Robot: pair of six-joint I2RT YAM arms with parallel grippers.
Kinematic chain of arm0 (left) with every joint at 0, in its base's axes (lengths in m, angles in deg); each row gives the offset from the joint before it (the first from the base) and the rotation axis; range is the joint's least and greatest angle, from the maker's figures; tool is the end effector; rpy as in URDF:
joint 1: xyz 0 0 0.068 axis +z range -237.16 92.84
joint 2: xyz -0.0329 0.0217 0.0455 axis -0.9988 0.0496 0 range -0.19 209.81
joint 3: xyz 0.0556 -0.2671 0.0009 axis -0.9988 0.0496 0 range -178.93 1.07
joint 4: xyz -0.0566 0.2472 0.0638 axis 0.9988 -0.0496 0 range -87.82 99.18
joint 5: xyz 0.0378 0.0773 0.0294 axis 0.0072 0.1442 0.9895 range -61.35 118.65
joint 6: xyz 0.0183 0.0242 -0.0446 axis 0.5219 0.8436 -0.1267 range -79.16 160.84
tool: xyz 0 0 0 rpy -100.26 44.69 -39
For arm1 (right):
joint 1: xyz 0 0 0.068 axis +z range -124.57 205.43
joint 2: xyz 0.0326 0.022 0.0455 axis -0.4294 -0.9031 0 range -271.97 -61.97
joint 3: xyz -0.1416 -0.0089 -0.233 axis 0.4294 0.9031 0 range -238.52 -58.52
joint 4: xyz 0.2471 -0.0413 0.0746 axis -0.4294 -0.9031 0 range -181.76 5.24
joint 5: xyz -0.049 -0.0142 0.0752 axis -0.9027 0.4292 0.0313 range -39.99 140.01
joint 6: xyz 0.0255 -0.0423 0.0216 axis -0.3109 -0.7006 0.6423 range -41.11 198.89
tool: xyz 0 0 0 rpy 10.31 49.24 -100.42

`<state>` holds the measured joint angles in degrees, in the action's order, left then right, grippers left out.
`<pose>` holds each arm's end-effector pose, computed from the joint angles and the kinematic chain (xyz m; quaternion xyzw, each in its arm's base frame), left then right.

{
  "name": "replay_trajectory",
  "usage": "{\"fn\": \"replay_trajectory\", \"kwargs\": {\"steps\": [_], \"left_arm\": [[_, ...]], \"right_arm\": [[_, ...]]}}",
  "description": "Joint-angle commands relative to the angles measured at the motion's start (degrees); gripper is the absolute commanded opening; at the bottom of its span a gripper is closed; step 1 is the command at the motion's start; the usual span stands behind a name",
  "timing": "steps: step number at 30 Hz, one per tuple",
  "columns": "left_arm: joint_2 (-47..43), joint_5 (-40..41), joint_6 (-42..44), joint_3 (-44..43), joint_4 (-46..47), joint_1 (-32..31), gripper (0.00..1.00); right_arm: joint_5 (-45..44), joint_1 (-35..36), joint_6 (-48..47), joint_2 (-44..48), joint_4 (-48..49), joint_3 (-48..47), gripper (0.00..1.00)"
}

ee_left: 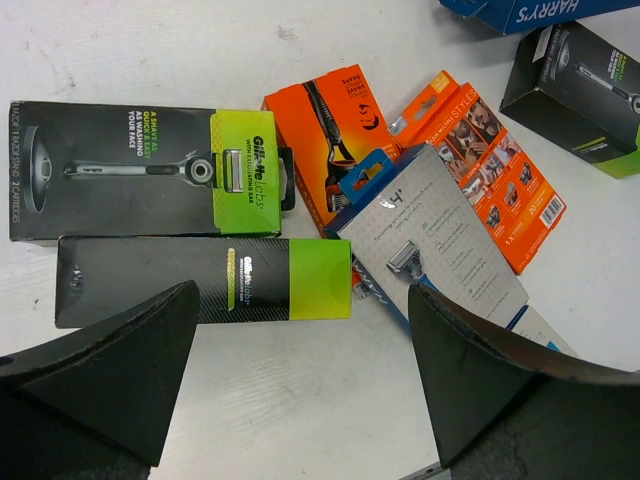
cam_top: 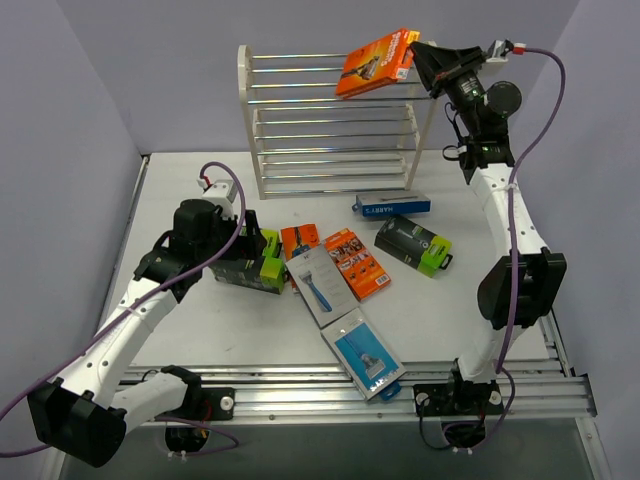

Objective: Place and organize the shaving razors onto the shelf
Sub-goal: Place the shaving razor onto shelf

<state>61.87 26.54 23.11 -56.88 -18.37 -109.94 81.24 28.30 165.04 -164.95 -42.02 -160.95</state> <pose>0.2193 -0.0935 0.3315 0.0474 0.8718 -0.1838 0.4516 0.4007 0.0385 0.4984 0.0754 0.4551 0.6951 0.5514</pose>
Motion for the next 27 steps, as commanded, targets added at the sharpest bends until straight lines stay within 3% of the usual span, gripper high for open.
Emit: {"fn": "replay_trajectory", "kwargs": {"steps": [1,16,27], "left_arm": [[0.0,-1.1,-0.4,-0.7,2.6,0.2,0.94],[-0.4,-1.3,-0.5,-0.6,2.7,0.2,0.94],[-0.3,-1.8,-0.6,-0.6,2.7,0.2,0.94]], "right_arm": [[-4.1,-1.5,0.1,2.0,7.4,0.5,0.0],[-20.0,-2.0,-12.9,10.1,1.6,14.3,0.0],[-30.9,0.8,-12.2,15.2,0.1,24.4,0.0]]}}
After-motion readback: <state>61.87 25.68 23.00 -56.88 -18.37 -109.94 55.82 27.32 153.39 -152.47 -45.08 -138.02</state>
